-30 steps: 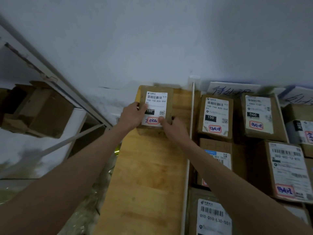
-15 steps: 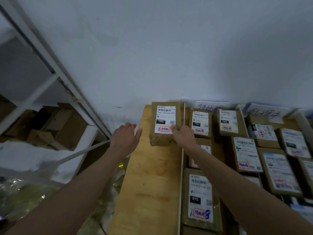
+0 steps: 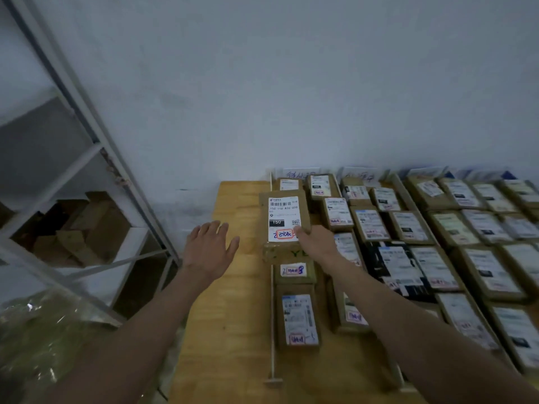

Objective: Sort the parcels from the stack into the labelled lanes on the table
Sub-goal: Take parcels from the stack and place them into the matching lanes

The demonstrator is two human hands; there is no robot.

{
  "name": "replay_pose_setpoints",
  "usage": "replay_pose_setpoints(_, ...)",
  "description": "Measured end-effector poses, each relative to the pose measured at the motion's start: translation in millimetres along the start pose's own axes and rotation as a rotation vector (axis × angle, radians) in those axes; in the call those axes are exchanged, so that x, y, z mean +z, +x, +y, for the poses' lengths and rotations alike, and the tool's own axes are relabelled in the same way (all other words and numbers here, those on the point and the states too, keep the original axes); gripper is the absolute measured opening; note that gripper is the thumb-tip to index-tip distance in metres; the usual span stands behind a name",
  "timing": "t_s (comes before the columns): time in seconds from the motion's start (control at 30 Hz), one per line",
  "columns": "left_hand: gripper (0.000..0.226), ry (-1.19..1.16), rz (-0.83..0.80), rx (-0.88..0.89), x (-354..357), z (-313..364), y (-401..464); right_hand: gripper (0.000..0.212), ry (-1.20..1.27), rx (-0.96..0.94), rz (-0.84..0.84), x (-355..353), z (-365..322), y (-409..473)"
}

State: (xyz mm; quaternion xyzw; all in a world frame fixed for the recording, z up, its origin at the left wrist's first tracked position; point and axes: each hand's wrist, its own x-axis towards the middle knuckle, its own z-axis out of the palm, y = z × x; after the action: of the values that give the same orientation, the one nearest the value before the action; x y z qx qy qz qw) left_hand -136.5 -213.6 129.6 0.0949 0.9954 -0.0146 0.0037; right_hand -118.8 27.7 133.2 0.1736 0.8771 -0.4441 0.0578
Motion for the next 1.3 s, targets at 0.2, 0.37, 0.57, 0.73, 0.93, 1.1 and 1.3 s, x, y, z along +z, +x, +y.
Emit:
replay_pose_setpoints(0.2,0.061,-0.017,0.026,0.072,-31,29,-65,0.038,-0.02,0.009,0.041,-40,23,-88)
replay_pose_setpoints(0.37,0.057,-0.027,0.058,0.137,-54,65,-88,0.041,-0.004,0.077,0.116,-81,42,-135)
replay_pose_setpoints(0.57,0.056,-0.035,0.059,0.241,-61,129,-105,0.039,0.017,0.115,0.213,-132,82,-173)
replay_pose_setpoints(0.73,0.056,-0.044,0.054,0.296,-57,192,-115,0.042,0.06,0.141,0.26,-178,124,-185)
replay_pose_setpoints(0.93,0.058,-0.048,0.037,0.296,-45,287,-128,0.043,0.043,0.142,0.248,-239,196,-189)
replay_pose_setpoints(1.1,0.058,-0.064,0.009,0.284,-34,385,-148,0.038,0.007,0.129,0.22,-298,265,-196)
replay_pose_setpoints(1.3,0.06,-0.051,-0.058,0.292,-24,485,-168,0.042,0.012,0.169,0.206,-367,346,-204)
